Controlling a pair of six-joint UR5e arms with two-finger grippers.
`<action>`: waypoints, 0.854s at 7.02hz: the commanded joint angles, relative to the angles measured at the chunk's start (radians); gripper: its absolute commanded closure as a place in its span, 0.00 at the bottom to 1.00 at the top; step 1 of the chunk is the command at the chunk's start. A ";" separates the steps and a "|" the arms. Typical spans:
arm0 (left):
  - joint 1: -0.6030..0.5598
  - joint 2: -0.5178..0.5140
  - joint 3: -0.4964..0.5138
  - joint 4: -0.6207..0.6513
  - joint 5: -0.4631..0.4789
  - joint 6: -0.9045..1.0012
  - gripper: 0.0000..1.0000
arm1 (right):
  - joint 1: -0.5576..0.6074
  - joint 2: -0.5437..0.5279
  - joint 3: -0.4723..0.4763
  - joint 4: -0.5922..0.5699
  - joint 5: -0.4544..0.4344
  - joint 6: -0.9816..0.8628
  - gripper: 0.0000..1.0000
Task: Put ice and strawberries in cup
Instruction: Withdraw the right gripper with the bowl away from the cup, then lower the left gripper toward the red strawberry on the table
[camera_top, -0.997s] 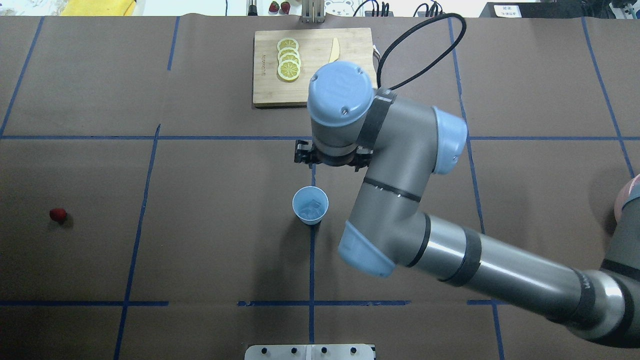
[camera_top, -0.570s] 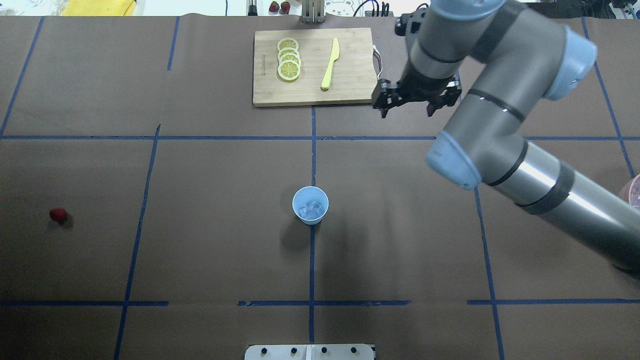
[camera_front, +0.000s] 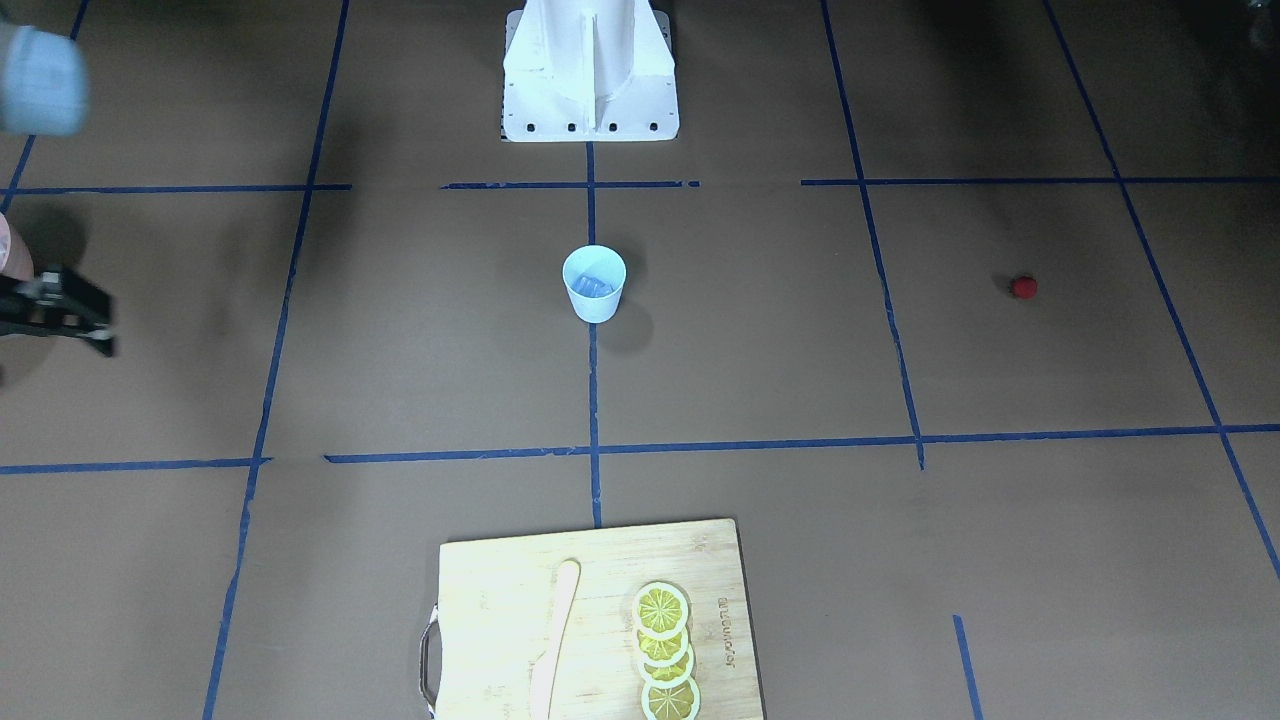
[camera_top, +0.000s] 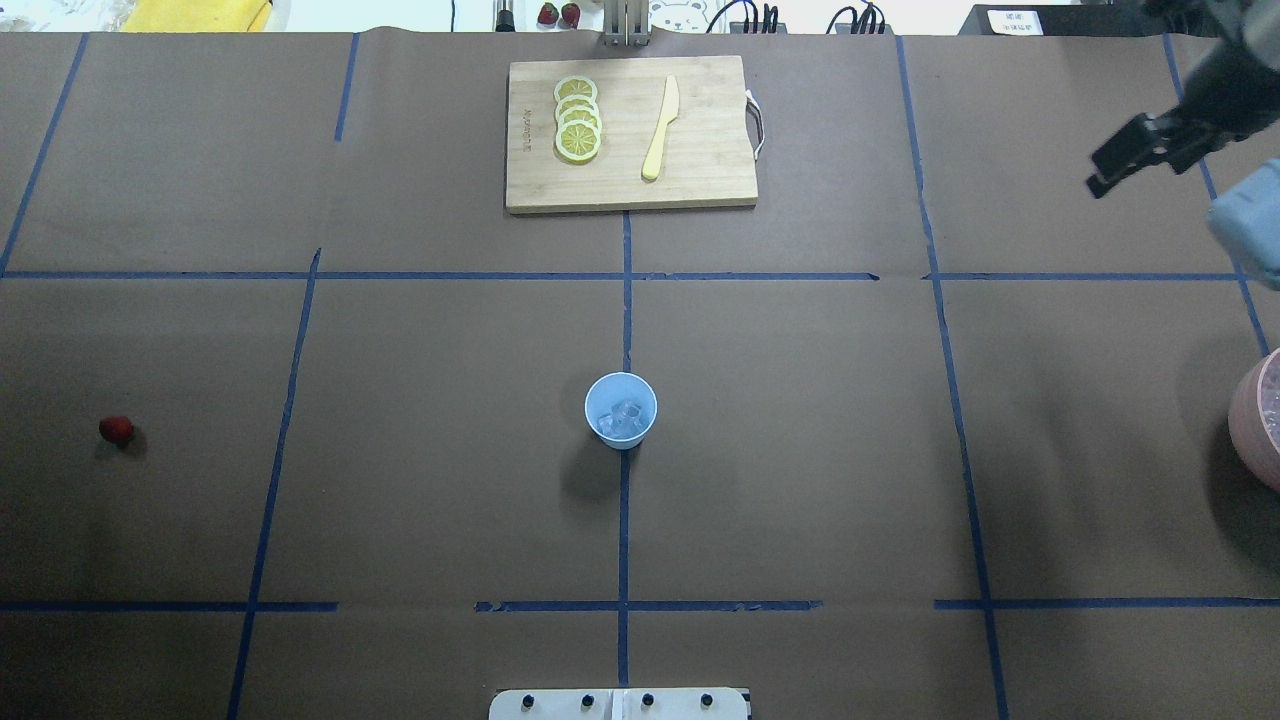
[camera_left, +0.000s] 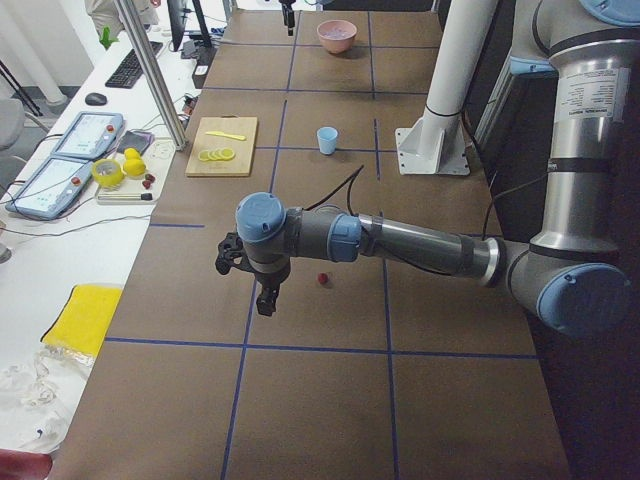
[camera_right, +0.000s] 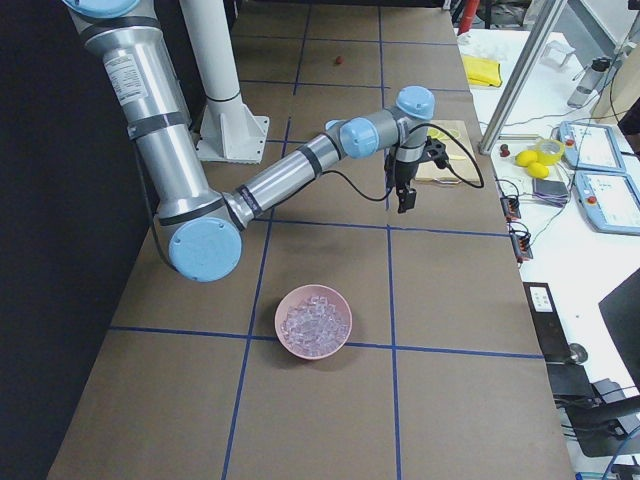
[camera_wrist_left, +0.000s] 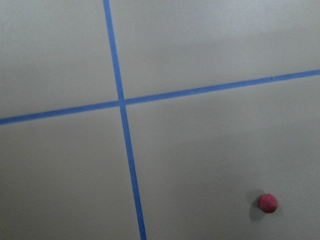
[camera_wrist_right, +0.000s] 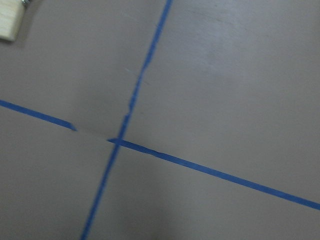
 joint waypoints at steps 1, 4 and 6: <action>0.000 -0.009 -0.004 -0.046 -0.001 -0.002 0.00 | 0.188 -0.209 -0.001 0.009 0.036 -0.367 0.00; 0.018 0.018 -0.012 -0.157 -0.002 -0.082 0.00 | 0.334 -0.474 -0.001 0.043 0.027 -0.491 0.00; 0.125 0.021 -0.087 -0.154 0.030 -0.258 0.00 | 0.357 -0.489 0.022 0.046 0.027 -0.416 0.00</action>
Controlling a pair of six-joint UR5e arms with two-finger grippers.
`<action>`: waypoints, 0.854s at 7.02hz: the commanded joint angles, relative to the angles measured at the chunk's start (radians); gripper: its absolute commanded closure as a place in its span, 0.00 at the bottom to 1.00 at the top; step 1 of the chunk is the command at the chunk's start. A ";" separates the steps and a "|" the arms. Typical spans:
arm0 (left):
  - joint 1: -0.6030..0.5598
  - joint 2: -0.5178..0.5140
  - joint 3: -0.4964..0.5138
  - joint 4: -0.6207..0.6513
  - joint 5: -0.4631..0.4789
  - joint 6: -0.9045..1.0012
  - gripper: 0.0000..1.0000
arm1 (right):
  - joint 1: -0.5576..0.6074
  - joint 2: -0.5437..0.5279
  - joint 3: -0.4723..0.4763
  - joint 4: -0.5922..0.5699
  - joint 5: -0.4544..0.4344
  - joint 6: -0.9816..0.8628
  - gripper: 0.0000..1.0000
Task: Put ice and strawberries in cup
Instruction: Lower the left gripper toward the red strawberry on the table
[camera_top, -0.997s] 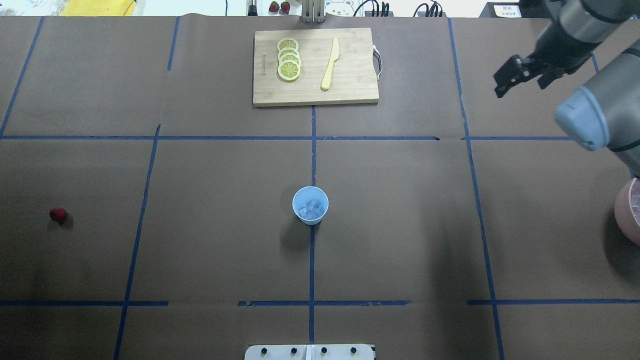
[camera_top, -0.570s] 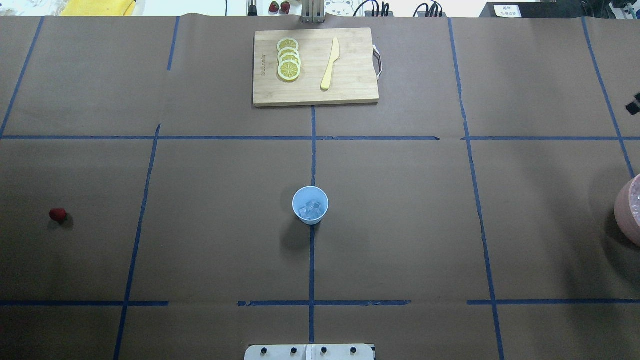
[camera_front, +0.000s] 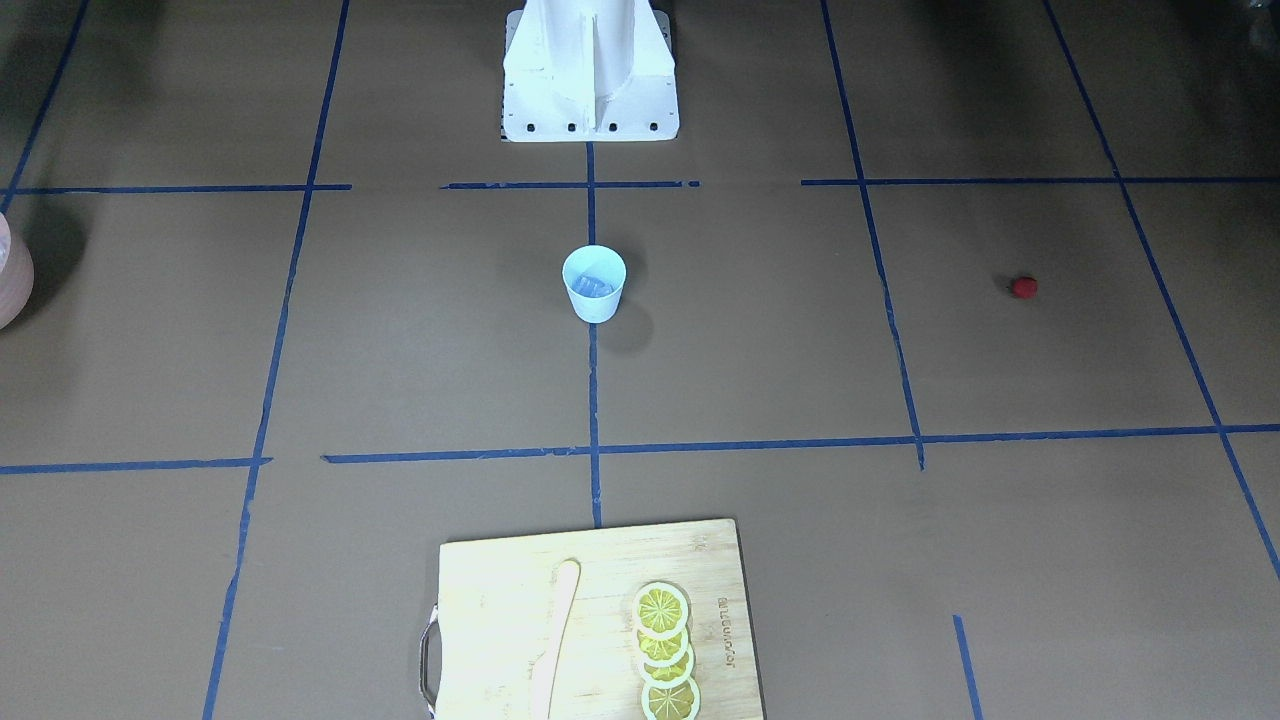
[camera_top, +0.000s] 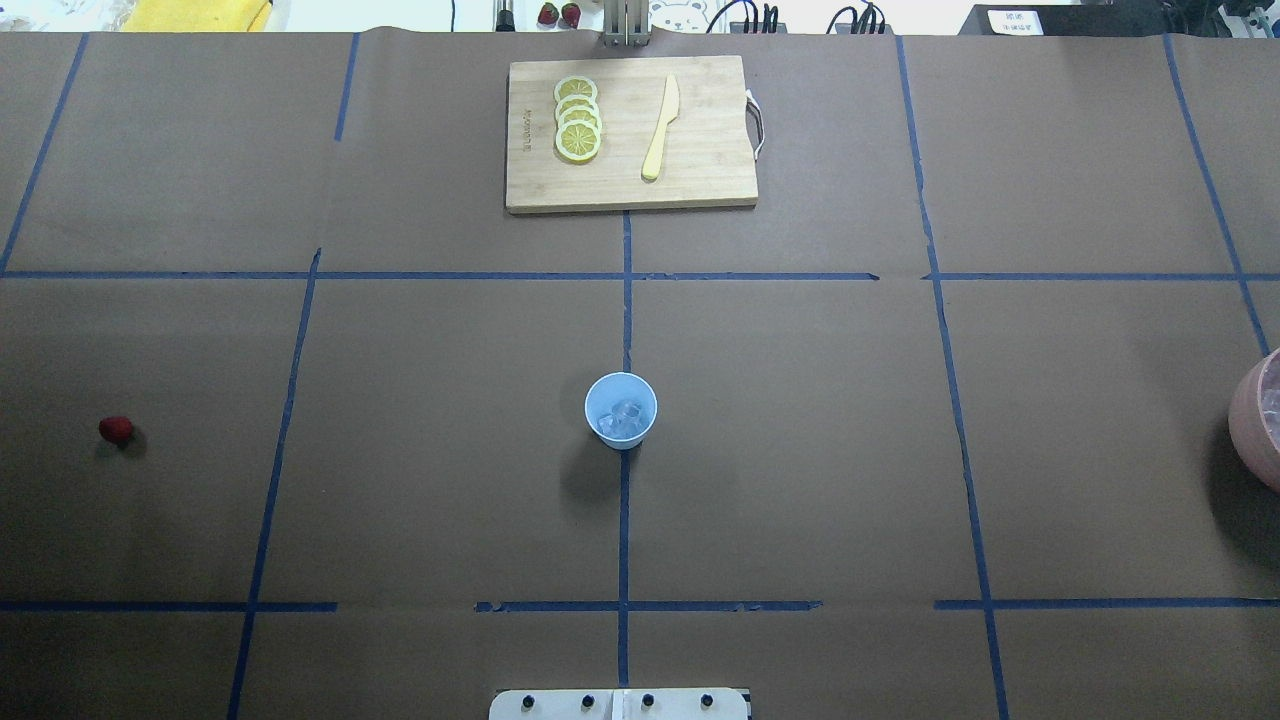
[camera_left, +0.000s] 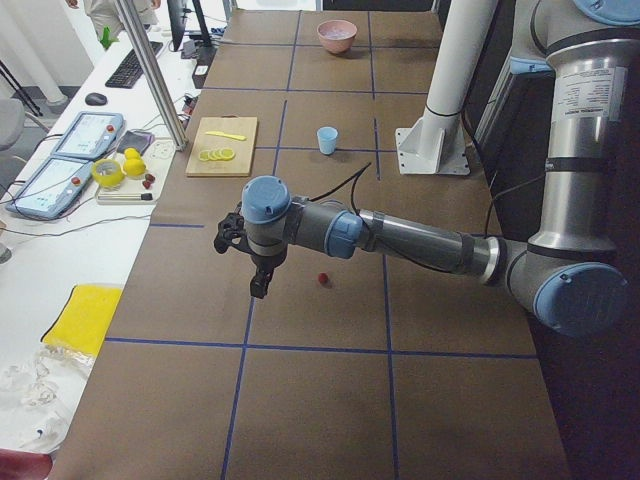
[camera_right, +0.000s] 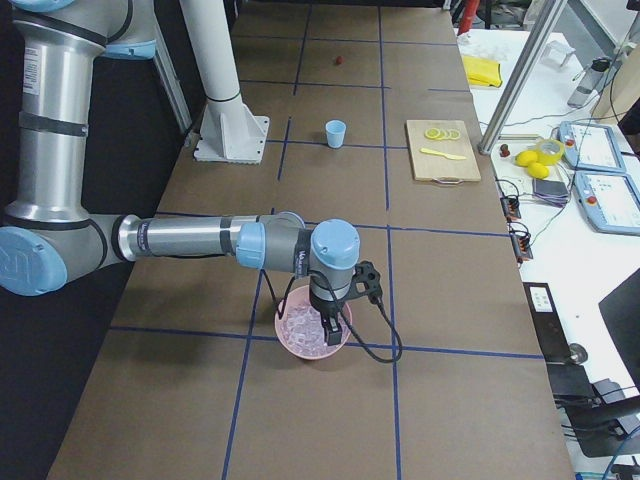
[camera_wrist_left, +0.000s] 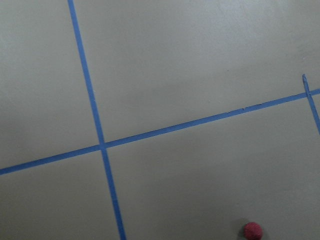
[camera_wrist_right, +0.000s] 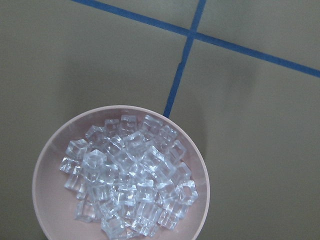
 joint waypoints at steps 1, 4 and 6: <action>0.135 0.039 -0.098 -0.007 0.104 -0.186 0.00 | 0.014 -0.018 0.012 0.010 0.000 0.046 0.00; 0.400 0.180 -0.102 -0.357 0.249 -0.596 0.00 | 0.014 -0.018 0.012 0.010 0.000 0.045 0.00; 0.522 0.191 -0.010 -0.514 0.317 -0.711 0.00 | 0.014 -0.020 0.012 0.010 0.000 0.045 0.00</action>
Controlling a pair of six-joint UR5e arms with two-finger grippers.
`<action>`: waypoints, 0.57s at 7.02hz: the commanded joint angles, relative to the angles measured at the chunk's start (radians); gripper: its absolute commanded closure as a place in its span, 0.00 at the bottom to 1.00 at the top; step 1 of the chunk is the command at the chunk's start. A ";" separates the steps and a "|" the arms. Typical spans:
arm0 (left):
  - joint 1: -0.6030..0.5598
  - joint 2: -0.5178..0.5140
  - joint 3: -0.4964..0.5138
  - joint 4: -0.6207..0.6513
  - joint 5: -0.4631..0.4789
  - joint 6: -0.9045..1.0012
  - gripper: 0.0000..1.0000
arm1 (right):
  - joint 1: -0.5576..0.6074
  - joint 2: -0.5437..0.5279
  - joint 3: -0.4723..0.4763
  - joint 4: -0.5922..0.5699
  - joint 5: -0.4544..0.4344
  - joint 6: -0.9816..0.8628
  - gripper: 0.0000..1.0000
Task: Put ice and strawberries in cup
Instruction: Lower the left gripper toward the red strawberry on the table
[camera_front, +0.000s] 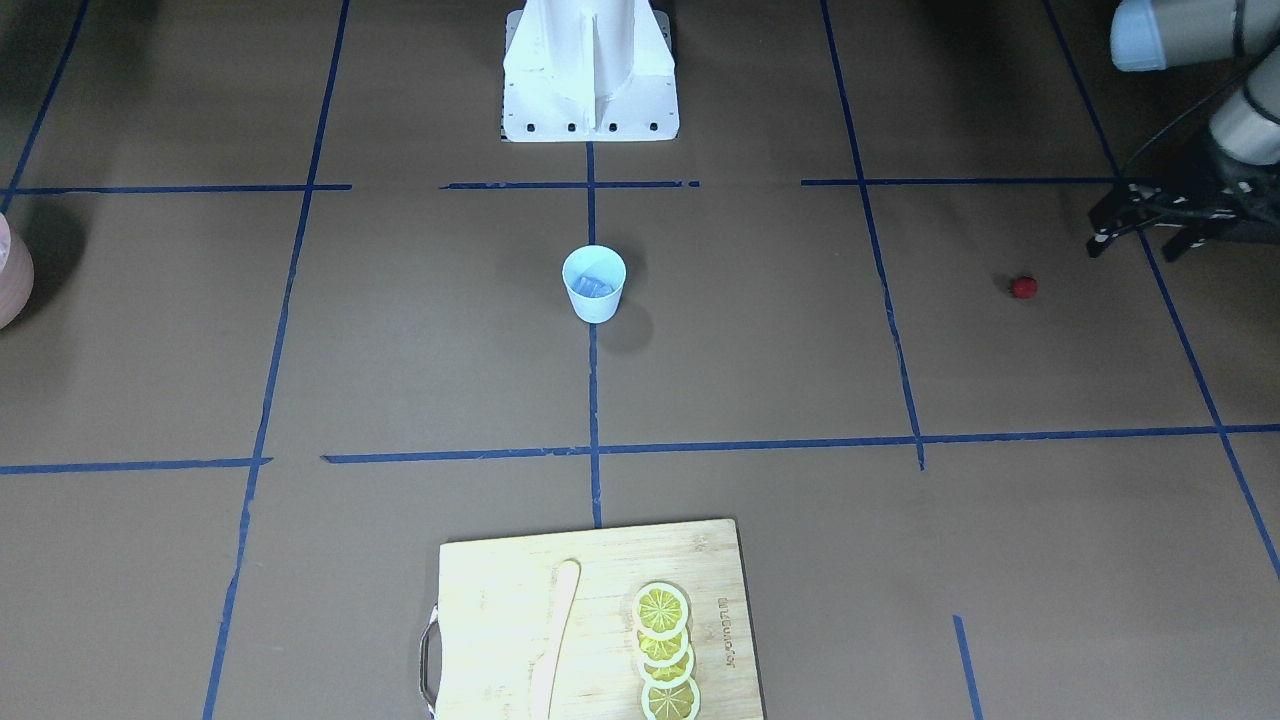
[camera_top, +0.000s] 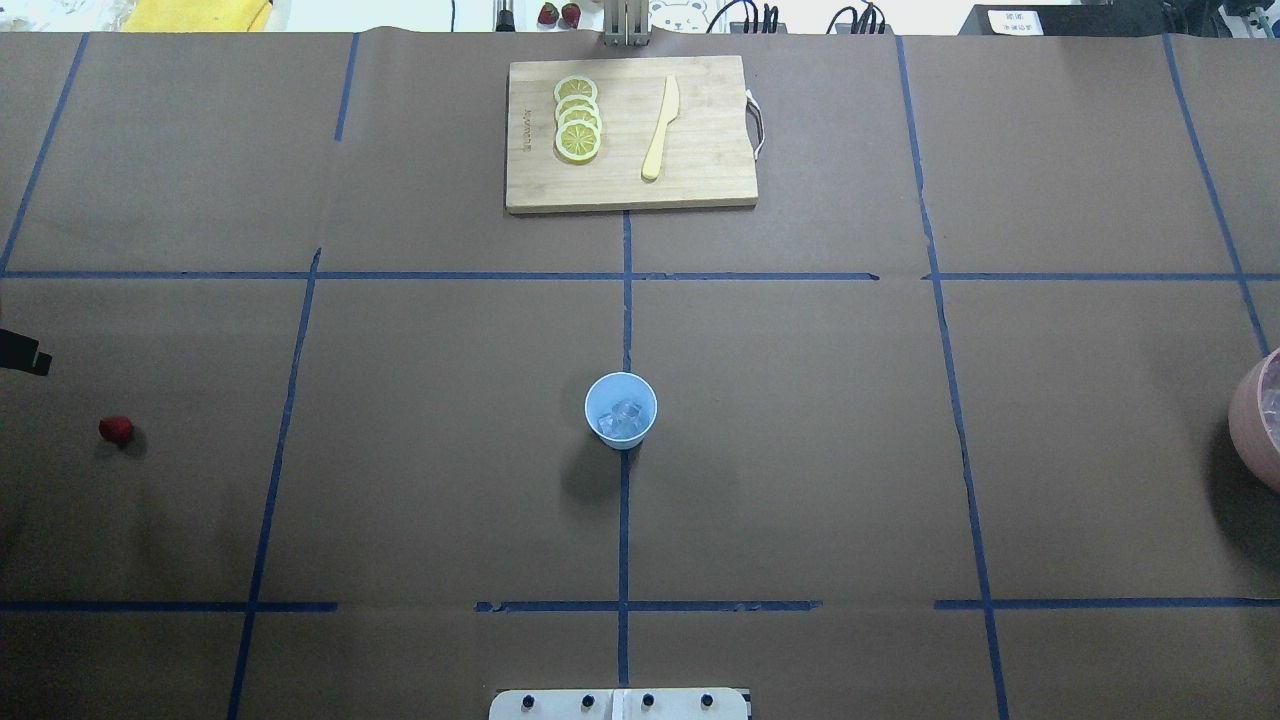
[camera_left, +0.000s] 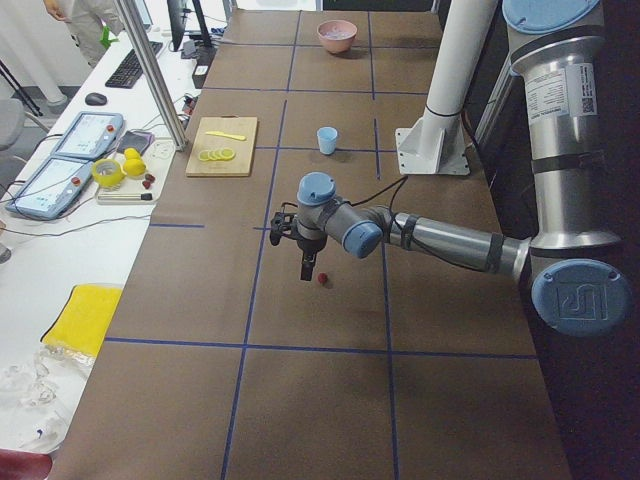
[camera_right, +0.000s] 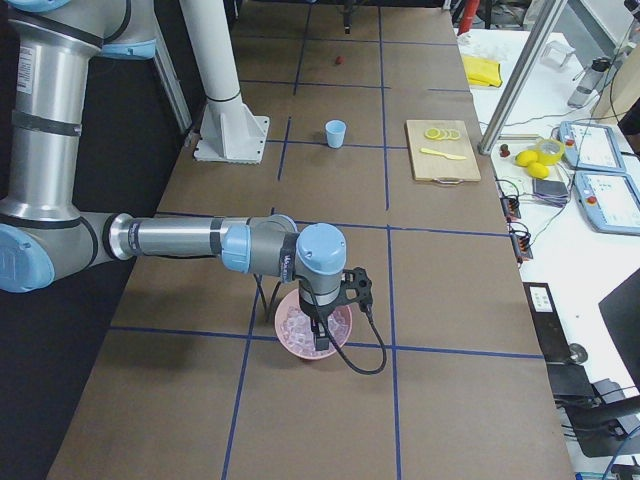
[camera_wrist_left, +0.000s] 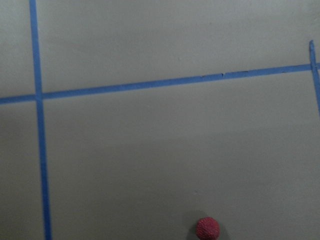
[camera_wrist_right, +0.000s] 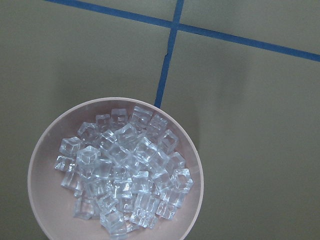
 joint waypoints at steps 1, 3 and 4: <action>0.123 0.010 0.125 -0.236 0.067 -0.148 0.00 | 0.000 -0.001 0.001 0.000 0.000 0.000 0.00; 0.165 0.001 0.196 -0.321 0.074 -0.186 0.00 | 0.000 -0.001 0.000 0.002 -0.003 -0.002 0.00; 0.180 0.001 0.198 -0.321 0.074 -0.186 0.00 | 0.000 -0.001 0.000 0.000 -0.003 -0.003 0.00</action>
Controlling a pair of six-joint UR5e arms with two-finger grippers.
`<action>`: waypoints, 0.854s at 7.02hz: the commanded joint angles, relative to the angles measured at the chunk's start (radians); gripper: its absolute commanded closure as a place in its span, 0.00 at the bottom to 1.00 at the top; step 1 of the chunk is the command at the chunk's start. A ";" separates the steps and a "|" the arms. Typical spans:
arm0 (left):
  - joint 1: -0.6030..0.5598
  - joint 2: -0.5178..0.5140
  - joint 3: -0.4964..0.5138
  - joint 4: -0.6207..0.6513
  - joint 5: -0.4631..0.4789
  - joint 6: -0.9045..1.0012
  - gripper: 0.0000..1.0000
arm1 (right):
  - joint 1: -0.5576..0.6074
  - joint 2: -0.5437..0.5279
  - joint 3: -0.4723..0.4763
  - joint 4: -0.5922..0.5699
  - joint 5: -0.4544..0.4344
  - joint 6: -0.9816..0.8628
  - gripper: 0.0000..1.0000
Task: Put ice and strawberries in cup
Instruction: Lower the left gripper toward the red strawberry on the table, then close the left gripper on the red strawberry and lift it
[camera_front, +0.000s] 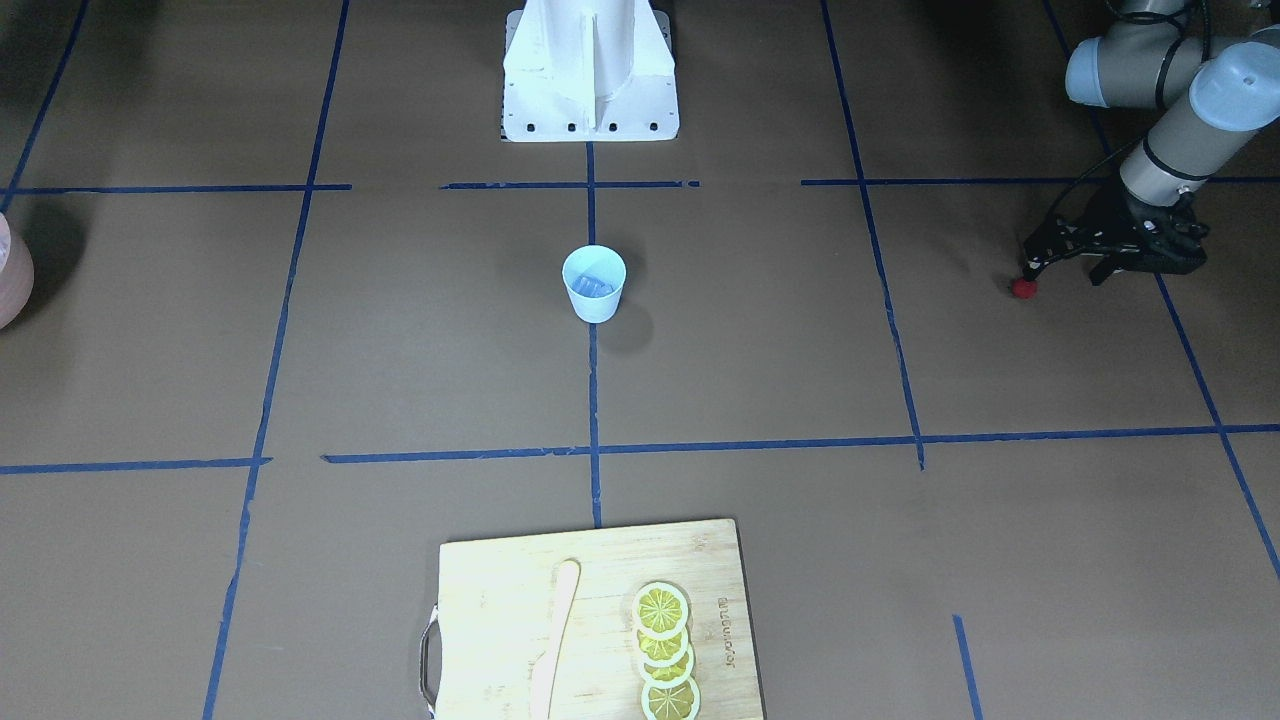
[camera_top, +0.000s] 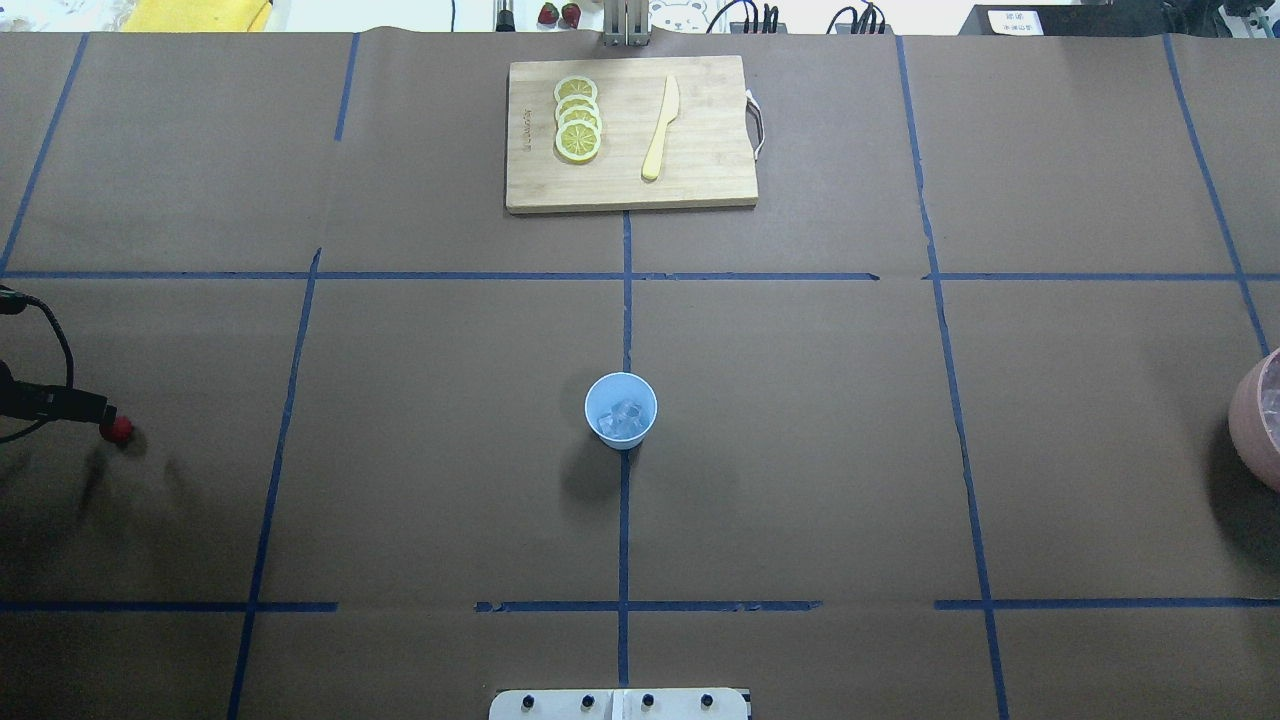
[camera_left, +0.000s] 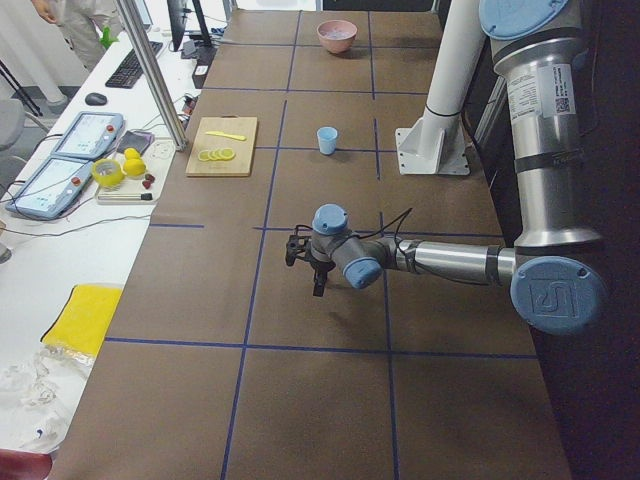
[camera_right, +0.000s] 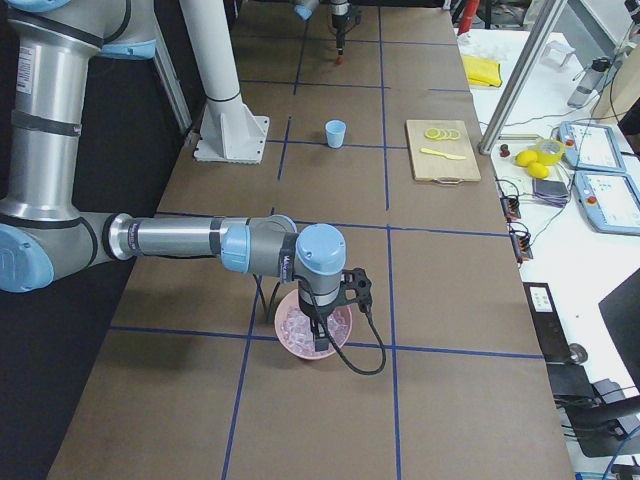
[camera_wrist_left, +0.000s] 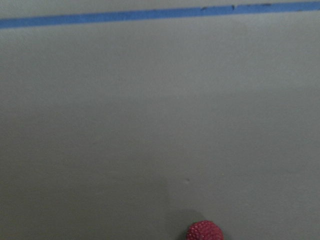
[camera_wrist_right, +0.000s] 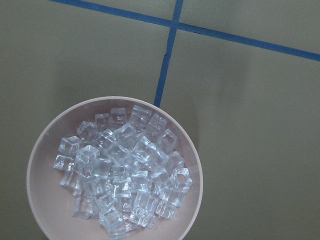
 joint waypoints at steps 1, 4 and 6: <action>0.032 -0.002 0.015 -0.018 0.000 -0.007 0.00 | 0.000 -0.001 0.000 -0.001 -0.001 0.000 0.00; 0.036 -0.025 0.015 -0.015 0.006 -0.007 0.01 | 0.002 0.000 0.000 -0.001 -0.001 -0.001 0.00; 0.036 -0.034 0.016 -0.013 0.006 -0.009 0.01 | 0.005 0.000 0.000 0.001 -0.001 -0.003 0.00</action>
